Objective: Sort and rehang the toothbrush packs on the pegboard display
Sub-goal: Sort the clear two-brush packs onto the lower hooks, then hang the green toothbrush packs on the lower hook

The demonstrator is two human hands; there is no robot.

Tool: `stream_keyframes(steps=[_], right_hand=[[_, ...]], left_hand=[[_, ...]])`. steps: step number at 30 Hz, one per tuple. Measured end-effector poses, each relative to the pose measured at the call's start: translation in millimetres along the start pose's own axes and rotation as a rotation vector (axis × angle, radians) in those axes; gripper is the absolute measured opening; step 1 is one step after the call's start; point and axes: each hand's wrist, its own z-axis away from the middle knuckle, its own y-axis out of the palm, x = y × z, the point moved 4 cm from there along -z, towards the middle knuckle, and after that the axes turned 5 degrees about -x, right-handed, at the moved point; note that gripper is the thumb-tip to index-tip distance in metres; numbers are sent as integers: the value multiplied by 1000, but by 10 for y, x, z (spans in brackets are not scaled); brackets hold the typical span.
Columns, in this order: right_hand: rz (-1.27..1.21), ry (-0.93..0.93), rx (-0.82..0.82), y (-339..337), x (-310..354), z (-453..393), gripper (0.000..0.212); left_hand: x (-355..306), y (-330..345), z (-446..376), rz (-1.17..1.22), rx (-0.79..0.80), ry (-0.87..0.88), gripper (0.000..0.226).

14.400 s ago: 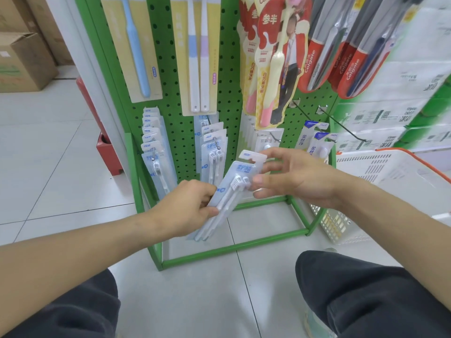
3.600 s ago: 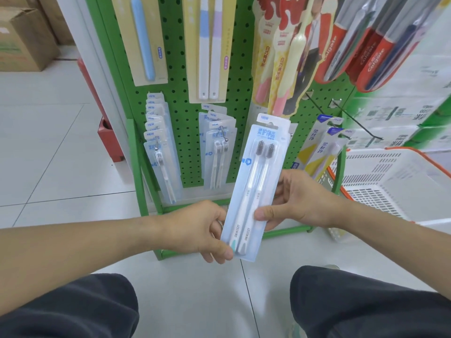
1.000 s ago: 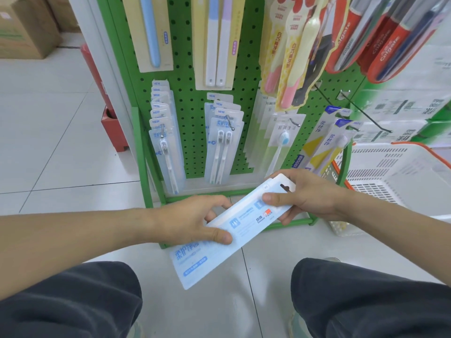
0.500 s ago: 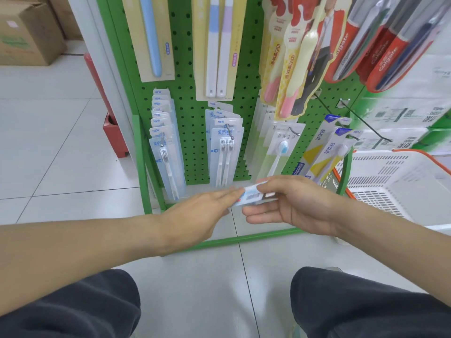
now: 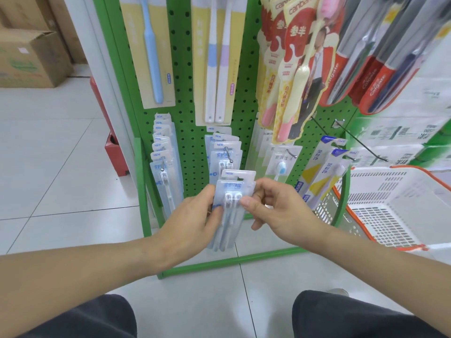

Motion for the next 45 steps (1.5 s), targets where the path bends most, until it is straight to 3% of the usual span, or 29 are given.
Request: stream_keyframes(steps=[5,13,20,31,40,45], right_hand=[[86,9,-96,-18,2,-132,8],[79,-12,-133,66,-68,-316,14],[160,76,-154,188,-142,-442,38],[226,125,-277,253,-180,-701,36],[199,245,-196,337,-171,-648,46],[272,330,-134,260,-253,-564,27]], left_hand=[[8,-54,-127,188,-97,-144,12],[30,-64,-221,231,-149,-192,15],[164,-108,-382,76,-164,-153,8],[212,-46,-690,-32,-268,-166,2],[350,-60,-895,-49,-349,-236,4],[373,-10,-979,-51,-383,-252,6]])
